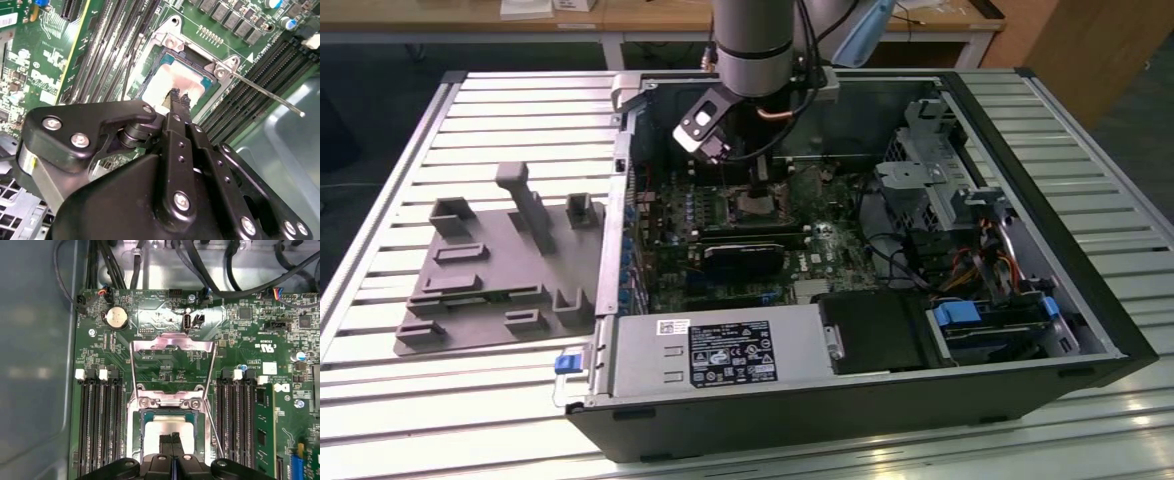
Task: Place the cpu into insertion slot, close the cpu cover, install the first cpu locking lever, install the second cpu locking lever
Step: 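Place the cpu into insertion slot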
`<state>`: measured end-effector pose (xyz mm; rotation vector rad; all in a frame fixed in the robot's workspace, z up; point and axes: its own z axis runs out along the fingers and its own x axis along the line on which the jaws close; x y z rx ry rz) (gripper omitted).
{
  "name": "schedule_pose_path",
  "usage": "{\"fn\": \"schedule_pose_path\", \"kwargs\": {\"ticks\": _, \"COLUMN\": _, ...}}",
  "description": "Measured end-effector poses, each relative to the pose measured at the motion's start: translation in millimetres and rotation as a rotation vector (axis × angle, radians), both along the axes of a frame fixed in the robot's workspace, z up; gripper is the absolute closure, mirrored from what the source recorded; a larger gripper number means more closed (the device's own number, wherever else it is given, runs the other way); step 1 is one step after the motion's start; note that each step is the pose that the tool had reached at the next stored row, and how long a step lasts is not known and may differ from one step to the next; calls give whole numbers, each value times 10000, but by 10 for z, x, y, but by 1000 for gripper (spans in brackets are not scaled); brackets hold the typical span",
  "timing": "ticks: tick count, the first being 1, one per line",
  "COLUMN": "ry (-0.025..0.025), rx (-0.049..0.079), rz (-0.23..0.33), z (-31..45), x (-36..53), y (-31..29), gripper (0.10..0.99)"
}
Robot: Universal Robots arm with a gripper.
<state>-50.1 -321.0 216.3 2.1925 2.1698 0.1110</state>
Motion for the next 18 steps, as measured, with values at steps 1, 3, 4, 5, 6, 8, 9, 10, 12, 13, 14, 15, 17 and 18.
{"fn": "schedule_pose_path", "kwargs": {"ticks": 1, "ry": -2, "rx": 1, "rz": 0, "z": 17, "x": 0, "y": 0, "gripper": 984}}
{"fn": "schedule_pose_path", "kwargs": {"ticks": 3, "ry": -3, "rx": -1, "rz": -1, "z": 62, "x": 0, "y": 0, "gripper": 984}}
{"fn": "schedule_pose_path", "kwargs": {"ticks": 4, "ry": -3, "rx": 0, "rz": -1, "z": 89, "x": 0, "y": 0, "gripper": 984}}
{"fn": "schedule_pose_path", "kwargs": {"ticks": 5, "ry": -4, "rx": 0, "rz": -1, "z": 117, "x": 0, "y": 0, "gripper": 984}}
{"fn": "schedule_pose_path", "kwargs": {"ticks": 6, "ry": -4, "rx": 2, "rz": -1, "z": 146, "x": 0, "y": 0, "gripper": 984}}
{"fn": "schedule_pose_path", "kwargs": {"ticks": 8, "ry": -4, "rx": -1, "rz": -1, "z": 205, "x": 0, "y": 0, "gripper": 984}}
{"fn": "schedule_pose_path", "kwargs": {"ticks": 9, "ry": -6, "rx": 0, "rz": -1, "z": 229, "x": 0, "y": 0, "gripper": 984}}
{"fn": "schedule_pose_path", "kwargs": {"ticks": 10, "ry": -6, "rx": 0, "rz": -1, "z": 252, "x": 0, "y": 0, "gripper": 984}}
{"fn": "schedule_pose_path", "kwargs": {"ticks": 12, "ry": -7, "rx": 0, "rz": -1, "z": 283, "x": 0, "y": 0, "gripper": 984}}
{"fn": "schedule_pose_path", "kwargs": {"ticks": 13, "ry": -7, "rx": -1, "rz": -1, "z": 292, "x": 0, "y": 0, "gripper": 984}}
{"fn": "schedule_pose_path", "kwargs": {"ticks": 14, "ry": -7, "rx": -1, "rz": -1, "z": 299, "x": 0, "y": 0, "gripper": 984}}
{"fn": "schedule_pose_path", "kwargs": {"ticks": 15, "ry": -8, "rx": 1, "rz": -1, "z": 300, "x": 0, "y": 0, "gripper": 984}}
{"fn": "schedule_pose_path", "kwargs": {"ticks": 17, "ry": -9, "rx": 2, "rz": 0, "z": 300, "x": 0, "y": 0, "gripper": 984}}
{"fn": "schedule_pose_path", "kwargs": {"ticks": 18, "ry": -9, "rx": 2, "rz": -1, "z": 300, "x": 0, "y": 0, "gripper": 984}}
